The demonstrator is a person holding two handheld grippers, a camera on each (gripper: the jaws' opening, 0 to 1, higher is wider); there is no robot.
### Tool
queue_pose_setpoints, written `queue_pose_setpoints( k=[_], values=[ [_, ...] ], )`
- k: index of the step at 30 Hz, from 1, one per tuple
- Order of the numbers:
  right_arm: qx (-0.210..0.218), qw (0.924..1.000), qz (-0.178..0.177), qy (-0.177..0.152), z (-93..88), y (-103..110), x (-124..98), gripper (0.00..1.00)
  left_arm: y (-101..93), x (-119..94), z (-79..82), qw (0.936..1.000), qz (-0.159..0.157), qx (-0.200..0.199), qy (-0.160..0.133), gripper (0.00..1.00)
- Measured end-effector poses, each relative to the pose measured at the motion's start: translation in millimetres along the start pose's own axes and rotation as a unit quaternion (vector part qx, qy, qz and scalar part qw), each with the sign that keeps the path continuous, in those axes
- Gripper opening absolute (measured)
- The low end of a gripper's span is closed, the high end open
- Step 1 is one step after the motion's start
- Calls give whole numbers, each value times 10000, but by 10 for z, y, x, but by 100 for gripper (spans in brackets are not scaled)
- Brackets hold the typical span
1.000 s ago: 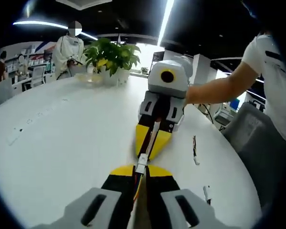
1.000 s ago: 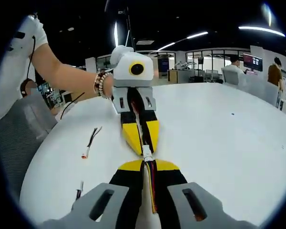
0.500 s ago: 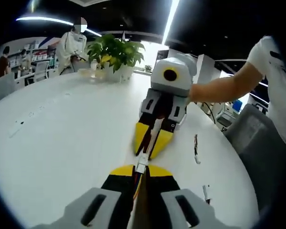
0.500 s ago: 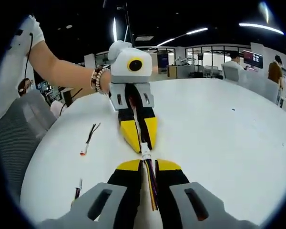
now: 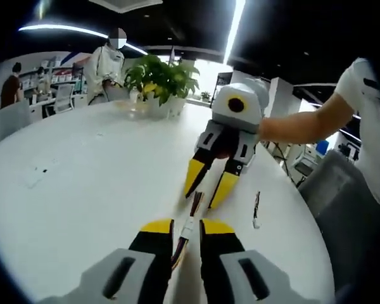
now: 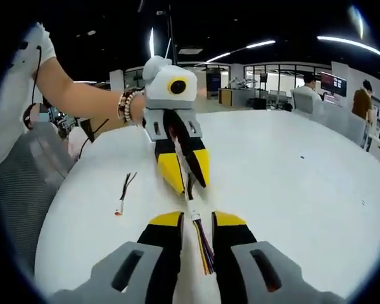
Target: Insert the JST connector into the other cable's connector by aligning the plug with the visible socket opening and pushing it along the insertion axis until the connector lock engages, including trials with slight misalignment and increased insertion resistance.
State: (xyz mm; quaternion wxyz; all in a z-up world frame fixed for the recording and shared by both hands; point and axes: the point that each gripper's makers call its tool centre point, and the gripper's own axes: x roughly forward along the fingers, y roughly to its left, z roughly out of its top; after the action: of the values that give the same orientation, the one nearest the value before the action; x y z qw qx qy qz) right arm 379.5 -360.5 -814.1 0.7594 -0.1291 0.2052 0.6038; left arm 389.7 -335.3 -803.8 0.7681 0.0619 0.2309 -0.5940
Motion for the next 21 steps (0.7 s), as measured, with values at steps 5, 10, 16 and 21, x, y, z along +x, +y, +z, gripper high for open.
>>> queue_pose_setpoints(
  k=[5, 10, 16, 21],
  values=[
    [-79, 9999, -103, 12, 92, 43, -104, 16, -103, -67, 81, 9999, 46, 77, -47, 12],
    [-148, 9997, -213, -3, 194, 130, -214, 17, -217, -151, 128, 9999, 94, 127, -51, 12],
    [-180, 9994, -281, 45, 213, 210, -308, 17, -346, -230, 143, 9996, 152, 229, 42, 12],
    [-207, 9993, -305, 81, 218, 337, -360, 17, -490, -269, 88, 9996, 151, 227, 80, 13]
  ],
)
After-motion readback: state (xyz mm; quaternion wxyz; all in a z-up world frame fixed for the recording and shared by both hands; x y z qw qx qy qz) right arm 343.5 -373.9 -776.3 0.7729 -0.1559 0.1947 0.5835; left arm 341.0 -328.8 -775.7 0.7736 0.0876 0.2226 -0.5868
